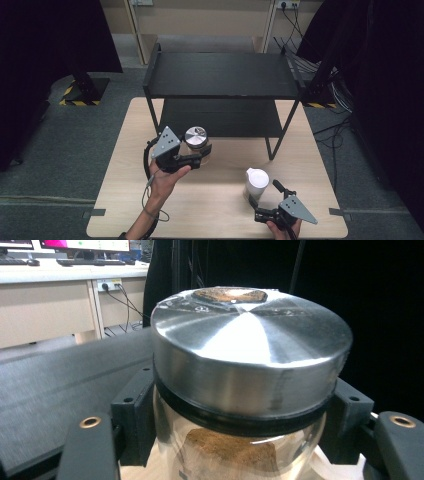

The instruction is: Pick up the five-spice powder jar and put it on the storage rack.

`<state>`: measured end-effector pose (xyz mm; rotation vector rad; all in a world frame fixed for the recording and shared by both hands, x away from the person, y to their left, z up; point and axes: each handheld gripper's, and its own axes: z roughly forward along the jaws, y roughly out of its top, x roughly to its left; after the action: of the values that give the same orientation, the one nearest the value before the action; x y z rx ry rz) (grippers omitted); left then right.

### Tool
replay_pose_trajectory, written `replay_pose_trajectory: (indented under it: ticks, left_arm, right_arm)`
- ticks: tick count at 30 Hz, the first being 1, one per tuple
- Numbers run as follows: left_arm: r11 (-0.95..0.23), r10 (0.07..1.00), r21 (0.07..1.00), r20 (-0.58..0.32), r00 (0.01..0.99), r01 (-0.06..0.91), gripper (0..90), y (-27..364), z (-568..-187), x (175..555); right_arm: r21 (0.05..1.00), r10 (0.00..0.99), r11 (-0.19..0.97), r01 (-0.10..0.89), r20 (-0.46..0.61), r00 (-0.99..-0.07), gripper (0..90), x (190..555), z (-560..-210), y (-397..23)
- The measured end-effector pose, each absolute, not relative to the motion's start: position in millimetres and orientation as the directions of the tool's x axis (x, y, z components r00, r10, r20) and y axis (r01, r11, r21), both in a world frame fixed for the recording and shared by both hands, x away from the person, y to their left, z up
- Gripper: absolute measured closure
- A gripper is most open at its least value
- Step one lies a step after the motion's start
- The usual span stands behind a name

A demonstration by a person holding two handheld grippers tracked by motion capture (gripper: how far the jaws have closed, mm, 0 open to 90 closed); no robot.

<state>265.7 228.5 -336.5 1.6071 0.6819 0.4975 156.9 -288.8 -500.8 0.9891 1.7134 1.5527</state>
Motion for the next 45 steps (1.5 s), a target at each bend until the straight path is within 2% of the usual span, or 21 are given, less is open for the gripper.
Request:
replay_pose_trajectory:
  ticks: [10,21,36,45]
  left_arm:
    - [-0.091,0.633,0.985,-0.057,0.772,0.148,30.6,224,-286,281]
    - [-0.106,0.637,0.982,-0.053,0.769,0.155,30.6,217,-237,294]
    - [-0.124,0.689,0.979,-0.033,0.724,0.162,30.7,201,-182,309]
    - [-0.100,0.732,0.979,-0.050,0.679,0.180,30.7,195,-165,320]
  right_arm:
    - [0.992,0.846,0.029,0.123,0.041,-0.532,0.6,157,-501,-289]
    - [0.992,0.844,0.031,0.125,0.041,-0.534,0.6,157,-500,-289]
    - [0.992,0.843,0.031,0.126,0.041,-0.536,0.6,157,-500,-288]
    - [0.992,0.841,0.031,0.126,0.042,-0.539,0.6,158,-500,-289]
